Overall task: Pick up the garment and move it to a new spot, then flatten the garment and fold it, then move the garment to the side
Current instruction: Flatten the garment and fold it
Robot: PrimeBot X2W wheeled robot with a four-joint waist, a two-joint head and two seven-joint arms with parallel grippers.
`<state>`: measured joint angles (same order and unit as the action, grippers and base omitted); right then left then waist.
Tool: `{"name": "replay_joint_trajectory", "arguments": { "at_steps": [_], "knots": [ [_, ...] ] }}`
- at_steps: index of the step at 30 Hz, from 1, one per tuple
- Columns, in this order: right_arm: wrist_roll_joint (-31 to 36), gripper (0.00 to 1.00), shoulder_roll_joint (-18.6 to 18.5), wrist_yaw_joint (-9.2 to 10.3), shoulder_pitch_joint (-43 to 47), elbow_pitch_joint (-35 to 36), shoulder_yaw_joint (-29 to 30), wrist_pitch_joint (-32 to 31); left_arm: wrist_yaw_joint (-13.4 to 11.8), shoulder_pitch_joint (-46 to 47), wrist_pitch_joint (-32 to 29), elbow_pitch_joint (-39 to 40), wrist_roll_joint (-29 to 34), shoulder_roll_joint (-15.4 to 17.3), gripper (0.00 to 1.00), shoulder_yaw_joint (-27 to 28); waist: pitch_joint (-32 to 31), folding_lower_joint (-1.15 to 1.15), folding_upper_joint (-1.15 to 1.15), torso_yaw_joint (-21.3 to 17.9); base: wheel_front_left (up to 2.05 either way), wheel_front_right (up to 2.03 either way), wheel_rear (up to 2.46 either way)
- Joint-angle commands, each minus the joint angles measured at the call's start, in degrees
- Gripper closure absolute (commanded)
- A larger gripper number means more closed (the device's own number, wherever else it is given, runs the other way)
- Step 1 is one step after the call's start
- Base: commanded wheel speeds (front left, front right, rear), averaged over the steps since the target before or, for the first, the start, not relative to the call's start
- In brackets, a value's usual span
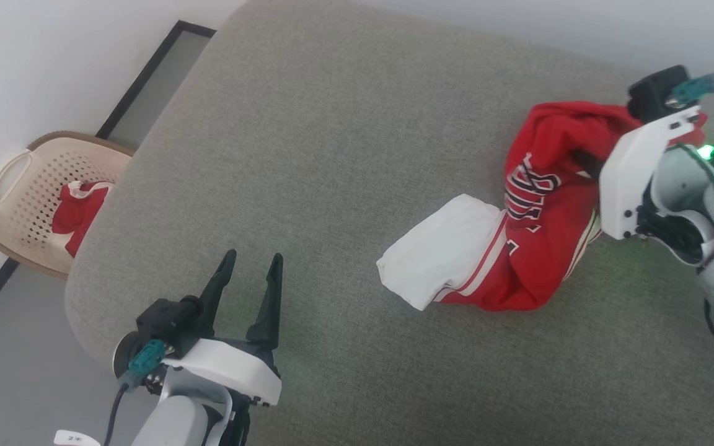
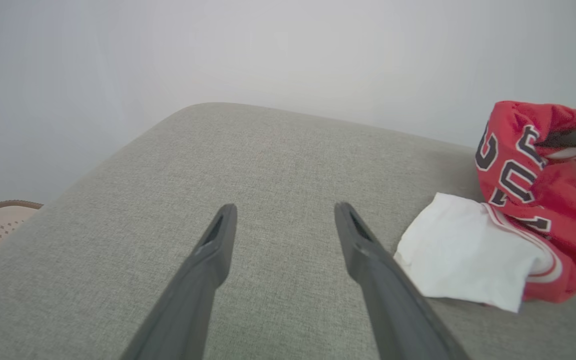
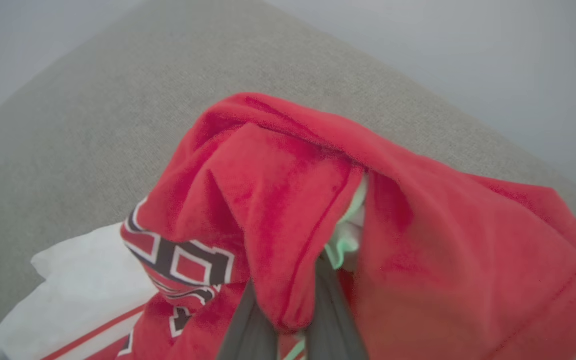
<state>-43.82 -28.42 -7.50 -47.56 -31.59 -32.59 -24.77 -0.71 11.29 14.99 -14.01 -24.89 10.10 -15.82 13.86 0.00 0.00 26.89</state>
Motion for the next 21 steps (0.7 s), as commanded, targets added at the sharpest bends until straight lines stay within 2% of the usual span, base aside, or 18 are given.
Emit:
{"name": "replay_joint_trajectory", "arguments": {
  "at_steps": [1, 2, 6, 11, 21],
  "knots": [
    [-0.55, 0.18, 0.26, 0.02, -1.57, -1.68, -1.99, 0.55, 0.31, 0.93, 0.27, -0.28, 0.43, -0.43, 0.0, 0.23, 0.33, 0.0, 0.0, 0.12, 0.0, 0.0, 0.0],
    [-1.29, 0.0, 0.55, 0.02, -2.23, -2.64, -3.38, 0.72, 0.43, 1.02, 0.27, -0.47, 0.55, -0.6, 0.0, 0.36, 0.42, 0.0, 0.0, 0.07, 0.0, 0.0, 0.0],
    [-4.0, 0.0, 0.3, 0.02, -5.35, -4.01, -7.47, 2.34, 0.81, 1.06, 0.27, -0.94, 1.04, -0.89, 0.0, 1.22, 0.39, 0.0, 0.0, -0.62, 0.0, 0.0, 0.0],
    [-6.72, 0.0, -2.42, 0.02, -8.12, -1.48, -11.29, 5.48, 1.06, 0.38, 0.27, -0.88, 1.7, -0.89, 0.0, 2.64, -0.02, 0.0, 0.0, -2.4, 0.0, 0.0, 0.0],
    [-10.55, 0.0, -8.75, 0.03, -6.58, 4.74, -11.69, 14.44, 1.15, -1.54, 0.27, 0.3, 2.77, -0.24, 0.0, 5.7, -1.27, 0.0, 0.0, -6.39, 0.0, 0.0, 0.0]
  ]
}}
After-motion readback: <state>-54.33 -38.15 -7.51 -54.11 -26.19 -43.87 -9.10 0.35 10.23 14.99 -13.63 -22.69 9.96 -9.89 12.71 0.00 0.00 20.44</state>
